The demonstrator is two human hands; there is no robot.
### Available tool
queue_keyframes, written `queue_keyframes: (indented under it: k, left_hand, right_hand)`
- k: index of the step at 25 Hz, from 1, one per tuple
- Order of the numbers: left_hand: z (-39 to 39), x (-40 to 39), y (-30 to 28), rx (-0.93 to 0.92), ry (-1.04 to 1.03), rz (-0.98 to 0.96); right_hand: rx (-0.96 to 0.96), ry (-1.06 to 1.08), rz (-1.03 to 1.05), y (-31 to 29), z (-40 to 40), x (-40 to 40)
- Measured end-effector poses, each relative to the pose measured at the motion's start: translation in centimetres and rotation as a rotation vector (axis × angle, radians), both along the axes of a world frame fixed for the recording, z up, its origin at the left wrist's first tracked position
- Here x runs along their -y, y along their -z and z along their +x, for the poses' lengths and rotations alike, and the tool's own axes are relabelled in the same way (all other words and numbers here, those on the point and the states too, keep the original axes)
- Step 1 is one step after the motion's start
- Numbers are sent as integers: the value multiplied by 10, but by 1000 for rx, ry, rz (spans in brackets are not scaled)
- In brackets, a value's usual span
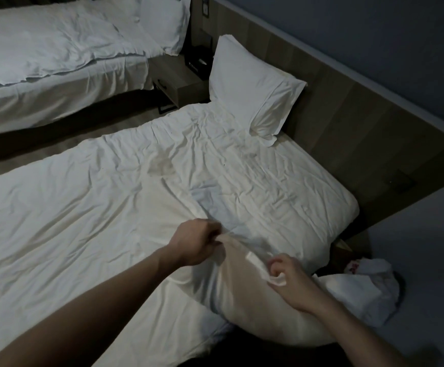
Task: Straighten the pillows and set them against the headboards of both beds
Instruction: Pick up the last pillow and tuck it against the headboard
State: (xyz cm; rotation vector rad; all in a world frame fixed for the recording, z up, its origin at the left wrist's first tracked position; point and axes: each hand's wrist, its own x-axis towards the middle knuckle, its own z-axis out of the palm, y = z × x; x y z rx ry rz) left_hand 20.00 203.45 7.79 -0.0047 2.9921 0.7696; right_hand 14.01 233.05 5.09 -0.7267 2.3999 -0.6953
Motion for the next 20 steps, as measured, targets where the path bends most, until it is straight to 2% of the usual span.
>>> queue_keyframes:
  k: [5, 6, 8, 10, 13, 15, 18, 20]
  left_hand:
    - [-16, -21, -66, -202, 247, 68]
    - [-20, -25, -77, -240, 277, 85]
    - [-30, -29, -93, -308, 262, 153]
    - [-36, -28, -96, -366, 161, 248]
    - [-28, -7, -82, -443, -48, 395]
    - [-8, 14, -62, -438, -160, 428]
    - [24, 45, -12, -365, -444, 510]
    - [41, 61, 26, -178, -684, 596]
  right_hand:
    - [119, 203, -48, -39, -5, 8]
    - [96, 211, -71, -50, -6, 19]
    - [-88, 253, -118, -65, -10, 38]
    - [-203, 376, -248, -72, -14, 52]
    - [-277, 515, -428, -74, -13, 69]
    - [-305, 562, -484, -77, -12, 78]
    - [-303, 623, -443, -84, -12, 77]
    - [-277, 676, -433, -86, -18, 69]
